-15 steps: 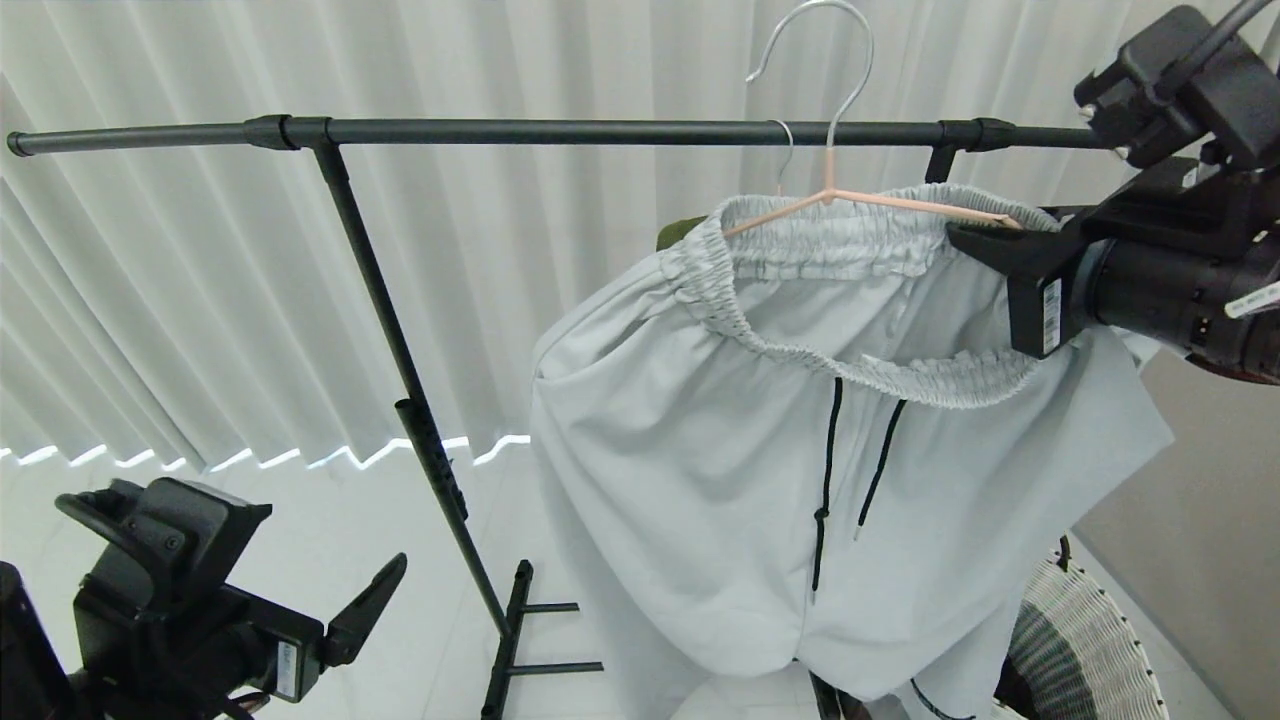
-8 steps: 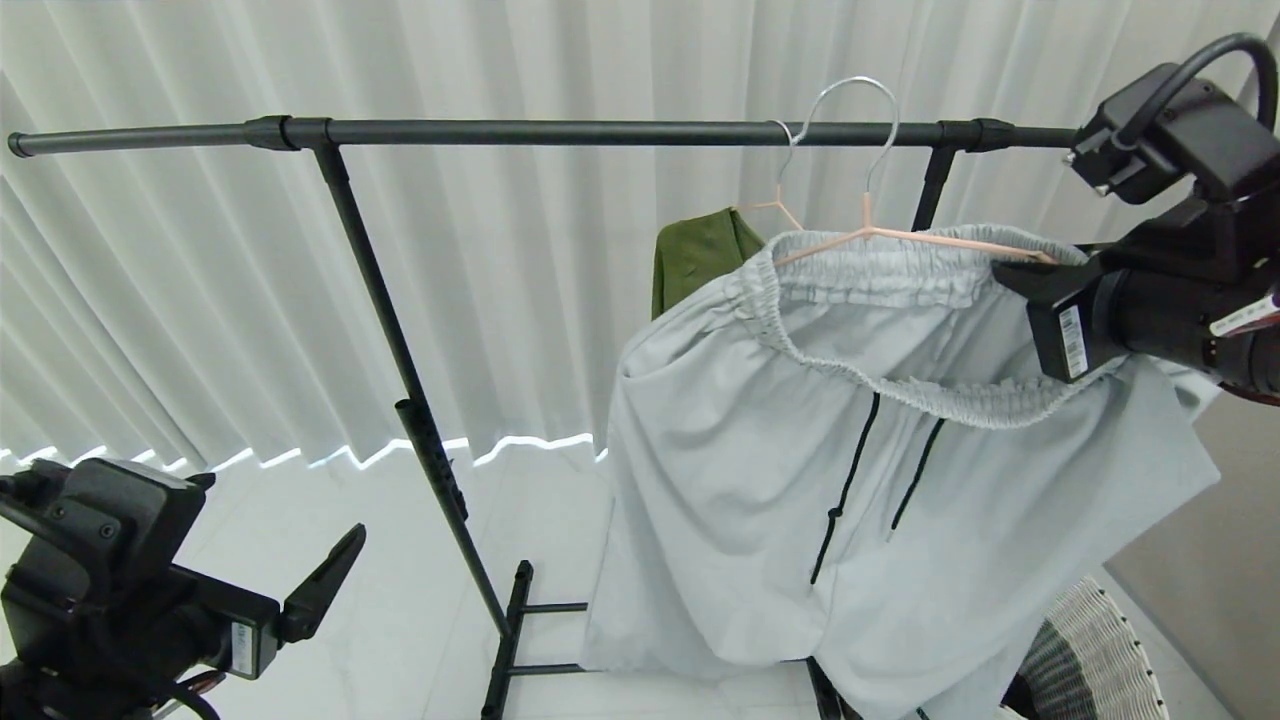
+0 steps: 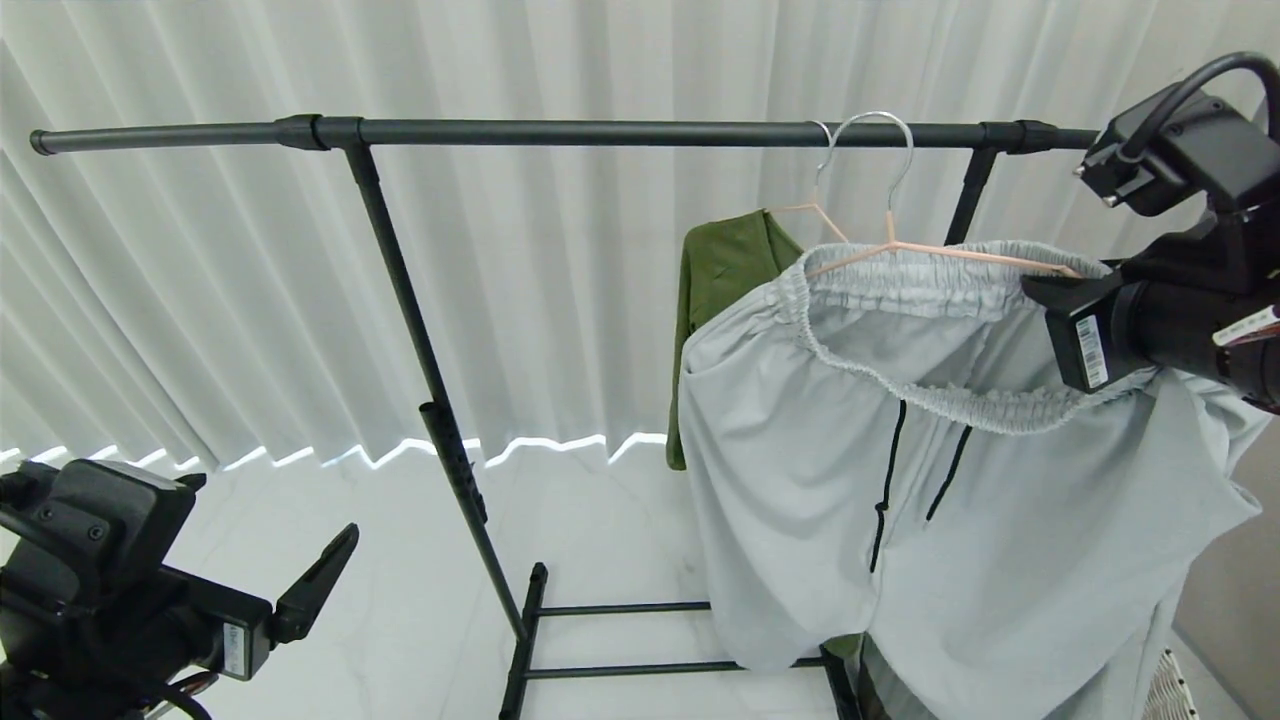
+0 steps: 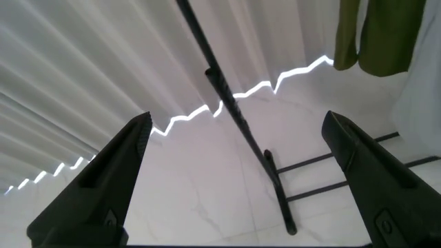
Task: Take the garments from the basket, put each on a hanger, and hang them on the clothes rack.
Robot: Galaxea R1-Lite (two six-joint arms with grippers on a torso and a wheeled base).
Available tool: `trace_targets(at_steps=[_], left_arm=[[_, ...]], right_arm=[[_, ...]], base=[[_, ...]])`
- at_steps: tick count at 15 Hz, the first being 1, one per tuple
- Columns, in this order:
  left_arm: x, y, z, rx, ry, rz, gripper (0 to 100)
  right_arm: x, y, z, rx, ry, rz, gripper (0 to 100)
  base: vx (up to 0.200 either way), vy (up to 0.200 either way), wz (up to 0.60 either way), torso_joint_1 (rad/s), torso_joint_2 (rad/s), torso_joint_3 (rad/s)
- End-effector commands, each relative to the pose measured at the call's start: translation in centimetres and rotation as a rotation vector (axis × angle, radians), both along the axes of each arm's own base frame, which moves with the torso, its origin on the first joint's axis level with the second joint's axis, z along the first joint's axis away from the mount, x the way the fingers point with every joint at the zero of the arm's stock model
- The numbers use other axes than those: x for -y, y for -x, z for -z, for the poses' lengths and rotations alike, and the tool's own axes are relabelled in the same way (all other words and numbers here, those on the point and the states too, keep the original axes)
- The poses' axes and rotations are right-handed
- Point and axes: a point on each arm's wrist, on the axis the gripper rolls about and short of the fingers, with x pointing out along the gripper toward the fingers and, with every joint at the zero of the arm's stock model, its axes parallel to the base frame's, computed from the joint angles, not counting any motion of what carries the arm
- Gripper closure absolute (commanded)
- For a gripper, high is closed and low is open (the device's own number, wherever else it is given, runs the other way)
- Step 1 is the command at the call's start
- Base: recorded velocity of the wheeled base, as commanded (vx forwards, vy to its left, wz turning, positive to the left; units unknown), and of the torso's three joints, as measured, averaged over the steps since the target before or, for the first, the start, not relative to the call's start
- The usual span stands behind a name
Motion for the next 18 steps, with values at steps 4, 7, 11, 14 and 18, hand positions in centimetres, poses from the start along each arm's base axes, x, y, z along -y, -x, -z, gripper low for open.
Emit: trace_targets(at_steps=[4, 7, 11, 14, 18], left_arm=[[0.0, 0.0, 0.2, -0.007, 0.001, 0.007, 0], [0.0, 0.2, 0.3, -0.008, -0.001, 0.011, 0], [-0.1, 0.7, 0.3, 0.01, -0.104, 0.034, 0], [0.1, 0.9, 0.2, 0.02, -0.103, 0.057, 0], [0.3, 1.2, 0.3, 0.026, -0.103, 0.084, 0]], right_arm=[[0.0, -0.1, 0.1, -0.005, 0.005, 0.003, 100], [0.1, -0.1, 0.5, -0.01, 0.01, 0.043, 100], [0.1, -0.4, 1.1, -0.019, 0.0, 0.147, 100], [-1.0, -2.0, 1.6, 0.0, -0.058, 0.26, 100], [-1.7, -2.9, 1.6, 0.029, -0.087, 0.264, 100]], base=[[0.0, 0.15, 0.0, -0.003, 0.0, 0.003], [0.0, 0.0, 0.0, 0.0, 0.0, 0.0], [0.0, 0.0, 0.0, 0.0, 0.0, 0.0], [0.067, 0.0, 0.0, -0.001, 0.0, 0.001], [0.2, 0.0, 0.0, -0.007, 0.0, 0.002]])
